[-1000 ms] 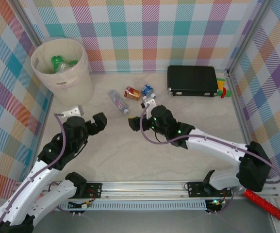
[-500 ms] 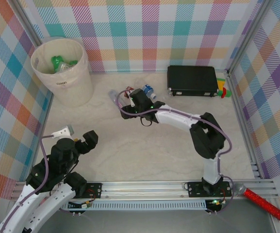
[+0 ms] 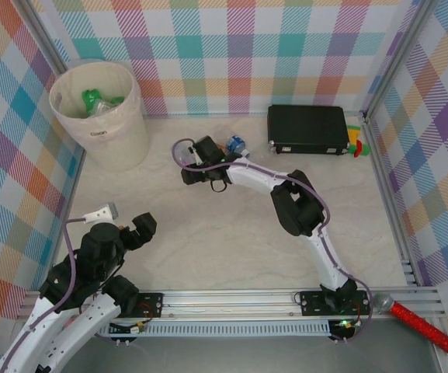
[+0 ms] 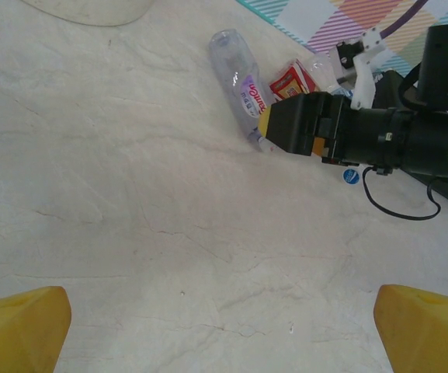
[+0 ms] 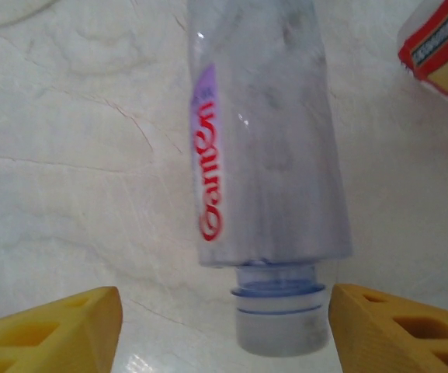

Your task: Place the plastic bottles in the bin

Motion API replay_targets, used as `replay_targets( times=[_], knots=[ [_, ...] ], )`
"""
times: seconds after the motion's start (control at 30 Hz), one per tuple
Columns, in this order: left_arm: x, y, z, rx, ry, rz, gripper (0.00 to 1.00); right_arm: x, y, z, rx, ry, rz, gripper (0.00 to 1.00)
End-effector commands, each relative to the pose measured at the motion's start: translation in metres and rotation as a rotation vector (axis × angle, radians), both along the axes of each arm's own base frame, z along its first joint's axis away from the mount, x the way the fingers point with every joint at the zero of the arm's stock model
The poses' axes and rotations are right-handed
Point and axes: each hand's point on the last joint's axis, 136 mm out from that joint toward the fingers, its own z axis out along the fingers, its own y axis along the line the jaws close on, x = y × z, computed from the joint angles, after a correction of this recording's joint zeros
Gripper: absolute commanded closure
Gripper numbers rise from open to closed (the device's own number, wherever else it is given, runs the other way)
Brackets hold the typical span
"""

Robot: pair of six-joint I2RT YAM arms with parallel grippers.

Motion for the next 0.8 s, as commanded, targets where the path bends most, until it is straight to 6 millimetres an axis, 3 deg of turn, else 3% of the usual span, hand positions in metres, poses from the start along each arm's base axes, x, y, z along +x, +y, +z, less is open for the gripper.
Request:
replay_targets(
  times=[0.0, 0.13, 0.4, 0.63, 0.77],
  knots=[
    [-0.003, -0.004, 0.007, -0.005, 0.001, -0.032, 0.00, 0.007, -0.009, -0.005, -0.040, 0.003, -0.018, 0.27],
    [-0.001, -0.007, 0.001, -0.005, 0.013, -0.038, 0.00, 0.009, -0.011, -0.009, -0.052, -0.001, -0.009, 0.27],
    [0.005, -0.015, -0.006, -0.008, 0.047, -0.043, 0.00, 0.010, -0.008, -0.027, -0.065, 0.010, 0.029, 0.38],
    [0.006, -0.014, -0.007, -0.003, 0.050, -0.035, 0.00, 0.011, -0.005, -0.029, -0.058, -0.001, 0.052, 0.47],
    [0.006, -0.015, -0.013, -0.007, 0.070, -0.033, 0.00, 0.010, -0.004, -0.028, -0.052, -0.007, 0.066, 0.61]
  ],
)
